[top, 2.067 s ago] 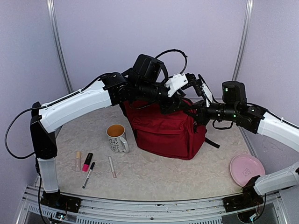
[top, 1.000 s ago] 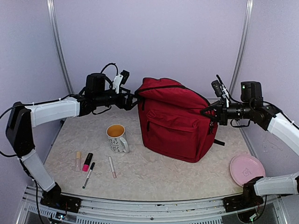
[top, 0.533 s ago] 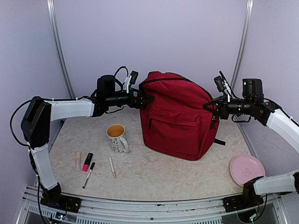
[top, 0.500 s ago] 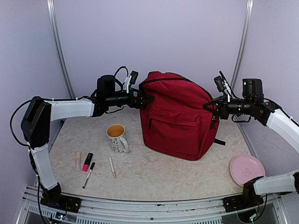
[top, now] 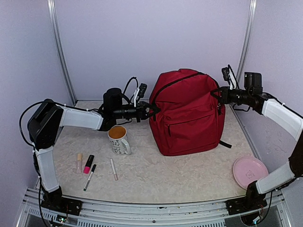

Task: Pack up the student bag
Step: Pass from the right arm to the left, then pick up the lower front pocket of the student bag.

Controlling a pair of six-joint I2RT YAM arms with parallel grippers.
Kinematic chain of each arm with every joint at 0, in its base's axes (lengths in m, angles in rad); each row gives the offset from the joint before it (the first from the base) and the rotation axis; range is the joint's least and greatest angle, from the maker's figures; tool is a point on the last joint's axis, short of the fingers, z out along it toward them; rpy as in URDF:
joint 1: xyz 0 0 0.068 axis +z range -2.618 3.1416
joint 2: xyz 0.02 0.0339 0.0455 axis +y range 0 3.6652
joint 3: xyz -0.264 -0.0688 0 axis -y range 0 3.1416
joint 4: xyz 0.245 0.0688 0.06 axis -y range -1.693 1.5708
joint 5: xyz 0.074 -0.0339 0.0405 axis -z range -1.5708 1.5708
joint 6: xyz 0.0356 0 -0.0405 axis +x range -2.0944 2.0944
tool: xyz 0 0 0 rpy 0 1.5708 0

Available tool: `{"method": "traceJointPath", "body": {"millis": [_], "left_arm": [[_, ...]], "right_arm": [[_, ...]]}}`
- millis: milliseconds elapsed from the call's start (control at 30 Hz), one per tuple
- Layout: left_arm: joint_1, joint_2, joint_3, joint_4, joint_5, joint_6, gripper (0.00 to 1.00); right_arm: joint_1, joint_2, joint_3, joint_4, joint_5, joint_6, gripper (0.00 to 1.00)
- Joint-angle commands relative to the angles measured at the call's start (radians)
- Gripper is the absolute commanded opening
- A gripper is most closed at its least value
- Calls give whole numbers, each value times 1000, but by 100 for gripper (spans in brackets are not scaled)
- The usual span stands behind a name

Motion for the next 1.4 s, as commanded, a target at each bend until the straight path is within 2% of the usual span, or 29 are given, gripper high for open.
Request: {"method": "traceJointPath", "body": {"millis": [0, 33, 133, 200, 300, 367, 467, 567, 633, 700, 800, 867, 933, 1067, 1167, 1267, 1367], "left_arm": [[-41, 0, -52, 156, 147, -27, 0], [-38, -13, -77, 192, 137, -40, 0], [-22, -59, -146, 251, 57, -50, 0], [-25, -84, -181, 276, 33, -23, 0], [-44, -94, -198, 295, 29, 8, 0], [-51, -95, -202, 311, 20, 8, 0], [-49, -100, -214, 328, 5, 6, 0], [-48, -108, -227, 349, -15, 8, 0], [-49, -121, -240, 364, -41, 12, 0], [-48, -127, -248, 365, -59, 19, 0], [-50, -125, -251, 362, -56, 29, 0], [-49, -130, -260, 387, -52, 23, 0], [-50, -134, -274, 411, -40, 25, 0], [-55, -137, -277, 402, -29, 41, 0], [-58, -136, -277, 404, -23, 46, 0], [-63, -131, -272, 409, 0, 45, 0], [-64, -135, -273, 406, 4, 52, 0]], "right_arm": [[-9, 43, 116, 118, 146, 127, 20], [-9, 60, 143, 67, 227, 138, 32], [-9, 106, 220, -148, 501, 166, 45], [-9, 101, 202, -207, 573, 163, 54], [19, 3, 131, -238, 631, 170, 67], [77, -90, 92, -276, 747, 179, 69], [188, -229, -12, -314, 864, 227, 66], [325, -334, -169, -294, 821, 364, 54], [444, -374, -332, -146, 702, 455, 49], [593, -372, -467, 140, 615, 489, 45], [833, -303, -541, 441, 641, 351, 41], [920, -211, -513, 482, 663, 251, 37], [929, -90, -429, 421, 707, 224, 40], [929, 60, -307, 279, 936, 228, 40], [928, 72, -310, 273, 1030, 226, 35], [927, 58, -334, 338, 1040, 180, 33], [927, 60, -319, 330, 1082, 159, 30]]}}
